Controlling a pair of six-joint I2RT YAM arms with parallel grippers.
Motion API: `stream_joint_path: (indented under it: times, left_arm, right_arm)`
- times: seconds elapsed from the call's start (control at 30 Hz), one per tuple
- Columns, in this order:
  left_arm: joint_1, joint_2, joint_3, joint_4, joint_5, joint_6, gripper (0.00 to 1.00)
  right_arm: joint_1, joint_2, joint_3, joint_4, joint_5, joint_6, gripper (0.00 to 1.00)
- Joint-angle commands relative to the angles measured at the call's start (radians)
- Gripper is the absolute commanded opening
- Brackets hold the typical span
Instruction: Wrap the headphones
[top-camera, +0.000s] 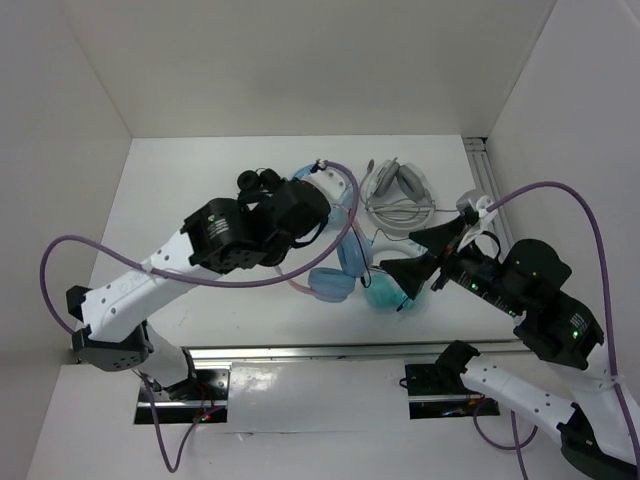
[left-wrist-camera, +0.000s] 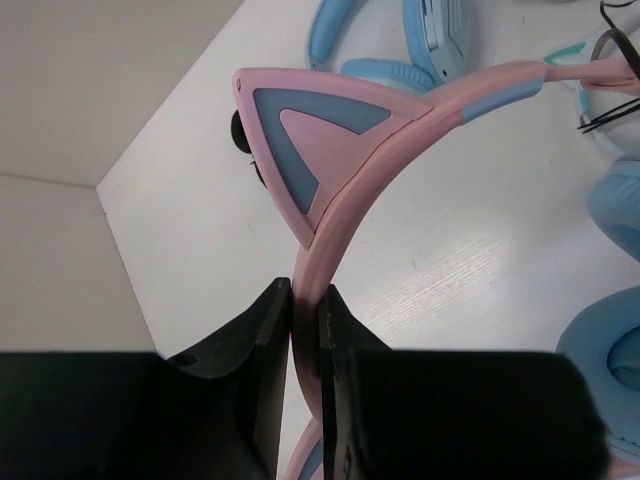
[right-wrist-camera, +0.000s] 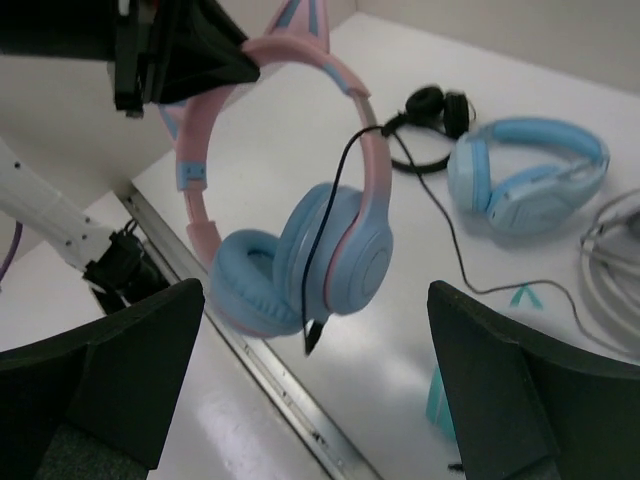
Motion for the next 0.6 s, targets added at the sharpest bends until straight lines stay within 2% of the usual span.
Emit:
stream_joint_path:
  times: [0.0,0.03,0.1,0.2,0.23,0.27,0.33,0.43,0.53,0.57]
  left_arm:
    - [-0.019,-0.054,0.117,-0.108,-0.133,-0.07,0.0]
    - [-0.019,-0.091,0.152,-0.108,-0.107,-0.099,0.0]
    - [-0.019,-0.142,0.18,-0.075,-0.047,-0.113,0.0]
    - [-0.019,-0.326,0.105,0.054,0.14,-0.095,0.0]
    - [-0.019,-0.376,0.054,0.144,0.244,-0.085,0.0]
    - [-0.019,-0.459,0.038,0.177,0.291,-0.085,0.0]
    - [-0.019,-0.515,0.047,0.218,0.433,-0.085,0.0]
    - [-0.019,-0.512,0.161,0.196,0.576,-0.085,0.0]
    - [-0.019,-0.466,0.235,0.122,0.631,-0.085,0.0]
    - [-0.019,-0.44,0.249,0.113,0.65,-0.085,0.0]
  right_arm:
    - [-0.006,0.074,0.064,0.173,0.002,-0.067,1.0]
    - [-0.006,0.094,0.064,0.173,0.069,-0.076,1.0]
    - [-0.006,0.119,0.075,0.211,0.11,-0.076,1.0]
    - [-0.006,0.119,0.05,0.285,0.11,-0.114,1.0]
    - [-0.006,0.119,0.05,0.3,0.11,-0.123,1.0]
    - [-0.006,0.119,0.041,0.315,0.083,-0.123,1.0]
    - [-0.006,0.119,0.041,0.355,0.041,-0.161,1.0]
    - [-0.006,0.119,0.032,0.357,-0.033,-0.2,1.0]
    - [-0.006,0.146,0.021,0.343,-0.127,-0.235,1.0]
    - [-0.006,0.146,-0.002,0.343,-0.201,-0.246,1.0]
